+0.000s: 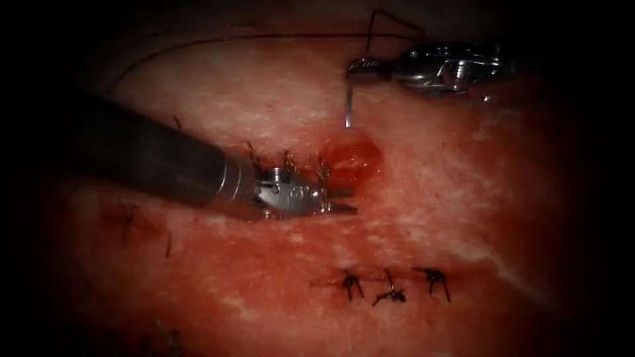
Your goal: Wound Closure
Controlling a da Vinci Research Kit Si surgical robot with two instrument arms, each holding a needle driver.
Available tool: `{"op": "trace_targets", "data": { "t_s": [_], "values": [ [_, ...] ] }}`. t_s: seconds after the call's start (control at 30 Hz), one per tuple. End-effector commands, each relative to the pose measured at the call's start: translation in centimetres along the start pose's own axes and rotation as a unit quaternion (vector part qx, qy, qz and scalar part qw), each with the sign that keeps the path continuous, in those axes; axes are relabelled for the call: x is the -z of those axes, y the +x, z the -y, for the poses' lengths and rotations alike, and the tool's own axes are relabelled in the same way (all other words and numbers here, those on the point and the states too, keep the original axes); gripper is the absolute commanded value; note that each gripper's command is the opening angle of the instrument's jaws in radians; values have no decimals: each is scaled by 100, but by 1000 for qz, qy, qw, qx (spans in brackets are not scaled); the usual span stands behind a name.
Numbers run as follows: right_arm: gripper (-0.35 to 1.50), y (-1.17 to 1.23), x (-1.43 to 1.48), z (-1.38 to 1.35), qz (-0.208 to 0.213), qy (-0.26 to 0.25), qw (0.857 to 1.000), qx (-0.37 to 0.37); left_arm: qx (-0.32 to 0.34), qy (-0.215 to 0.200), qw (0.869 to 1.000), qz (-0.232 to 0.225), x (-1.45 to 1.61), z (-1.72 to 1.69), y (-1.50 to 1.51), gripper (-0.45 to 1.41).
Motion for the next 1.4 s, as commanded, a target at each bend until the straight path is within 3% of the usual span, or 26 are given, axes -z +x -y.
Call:
{"op": "trace_targets", "data": {
  "t_s": [0.03, 0.6, 0.87, 1.03, 1.2, 1.23, 1.3, 1.33, 1.4],
  "values": [
    [-35, -6, -10, 9, 6, 6, 1000, -7, 0, -1, 1000, 1, -7, -5, -5, -5],
    [-35, -19, -4, 18, 81, 21, 993, -88, 0, -2, 1000, 0, -5, -5, -6, -5],
    [-35, -37, -4, 44, 114, 51, 986, -109, 0, -2, 1000, 0, -4, -5, -6, -5],
    [-35, -56, -14, 65, 117, 67, 985, -108, 0, -3, 1000, 0, -3, -4, -5, -5],
    [-35, -68, -17, 72, 84, 79, 989, -97, 1, -4, 1000, 0, 0, -5, -4, -5],
    [-30, -67, -16, 71, 77, 72, 990, -95, 1, -5, 1000, 0, 2, -6, -2, -5],
    [52, -65, -13, 66, 64, 45, 994, -72, 2, -5, 1000, 0, 5, -5, 0, 1],
    [73, -65, -11, 64, 61, 37, 996, -55, 3, -6, 1000, 0, 7, -4, 2, 3],
    [94, -67, -6, 59, 59, 30, 997, -46, 5, -3, 1000, 1, 11, -1, 6, -2]
  ]
}}
